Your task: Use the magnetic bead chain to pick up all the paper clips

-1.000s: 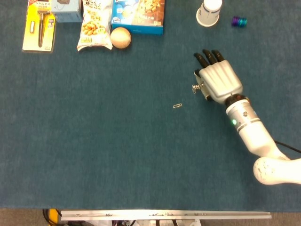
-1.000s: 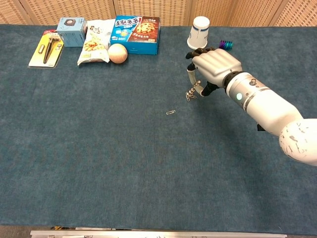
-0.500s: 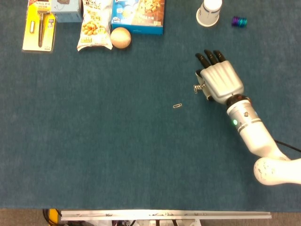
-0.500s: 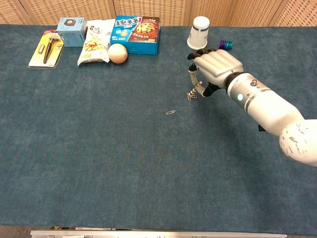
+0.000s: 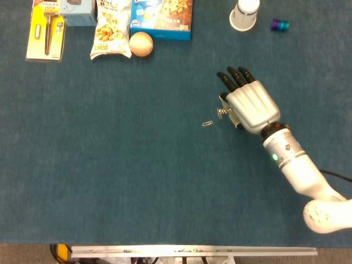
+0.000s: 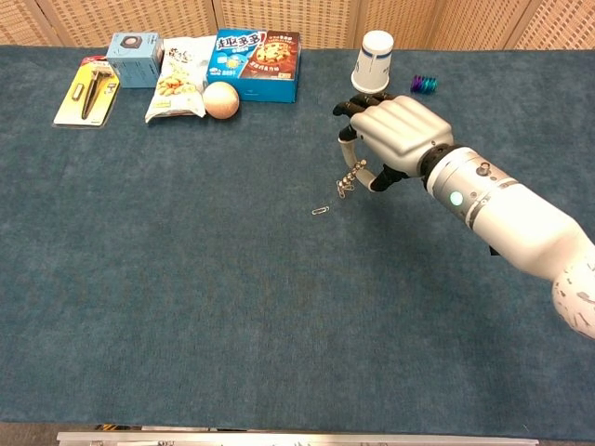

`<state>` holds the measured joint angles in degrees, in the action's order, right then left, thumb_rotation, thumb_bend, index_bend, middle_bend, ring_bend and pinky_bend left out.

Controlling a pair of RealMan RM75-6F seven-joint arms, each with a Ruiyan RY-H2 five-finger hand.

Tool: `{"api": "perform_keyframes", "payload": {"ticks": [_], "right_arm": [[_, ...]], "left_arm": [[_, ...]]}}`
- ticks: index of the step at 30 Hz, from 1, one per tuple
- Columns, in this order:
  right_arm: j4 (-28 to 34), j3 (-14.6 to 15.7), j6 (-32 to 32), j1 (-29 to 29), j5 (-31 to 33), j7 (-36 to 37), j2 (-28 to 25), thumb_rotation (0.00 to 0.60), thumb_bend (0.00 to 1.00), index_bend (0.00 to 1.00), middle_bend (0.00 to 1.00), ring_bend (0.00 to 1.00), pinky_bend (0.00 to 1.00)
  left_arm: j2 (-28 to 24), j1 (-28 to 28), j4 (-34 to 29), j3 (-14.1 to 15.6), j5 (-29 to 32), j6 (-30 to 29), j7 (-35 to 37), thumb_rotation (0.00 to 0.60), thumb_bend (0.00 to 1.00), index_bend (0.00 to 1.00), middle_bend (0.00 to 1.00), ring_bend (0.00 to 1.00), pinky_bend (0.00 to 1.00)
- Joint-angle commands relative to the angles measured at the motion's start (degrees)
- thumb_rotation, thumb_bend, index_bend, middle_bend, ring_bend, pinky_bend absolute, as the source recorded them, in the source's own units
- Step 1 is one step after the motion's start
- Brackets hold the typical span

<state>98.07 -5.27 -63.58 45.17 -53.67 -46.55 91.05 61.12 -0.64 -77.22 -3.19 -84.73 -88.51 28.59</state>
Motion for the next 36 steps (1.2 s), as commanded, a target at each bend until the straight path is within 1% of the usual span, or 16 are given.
{"api": "perform_keyframes", "payload": {"ticks": [1,9,16,28,36], "right_arm": [[0.76,0.67,-0.32,-0.12,-0.87,-0.38,-0.02,0.6,0.38,0.58,0.12,0.0,0.1],[0.65,1.43,0.31,0.26,-1.08,-1.35,1.42,0.6,0.38,0.58,0.12,0.0,0.1],[-0.32,0.95,0.88,1.0,-0.16,-2.15,2.64,0.6,0.38,0.58,0.12,0.0,0.1],[-3.9,0.21,2.81,2.54,3.3,-2.93,4.91,0.6,0.38,0.58,0.12,0.0,0.1],[-4.34,0.05,2.78,2.92,3.76,-2.7,5.32,0.6,0.38,0.58,0.12,0.0,0.1]], "left_arm": [[0.0,-0.08,0.04,-0.08,0.08,-0.13,0.17,0.6,0.0,0.52,0.44,0.33,0.44],[-0.11,-0.2,0.18,-0.31,0.71,0.15,0.68,0.6,0.0,0.52,0.44,0.33,0.44],[-0.17,-0.37,0.69,-0.56,1.31,0.4,1.92,0.6,0.0,0.52,0.44,0.33,0.44],[-0.16,-0.55,1.59,-0.75,1.58,0.63,3.56,0.6,0.0,0.53,0.44,0.33,0.44],[-0.19,-0.67,1.68,-0.73,1.41,0.49,3.75,0.6,0.0,0.53,0.44,0.33,0.44]]}}
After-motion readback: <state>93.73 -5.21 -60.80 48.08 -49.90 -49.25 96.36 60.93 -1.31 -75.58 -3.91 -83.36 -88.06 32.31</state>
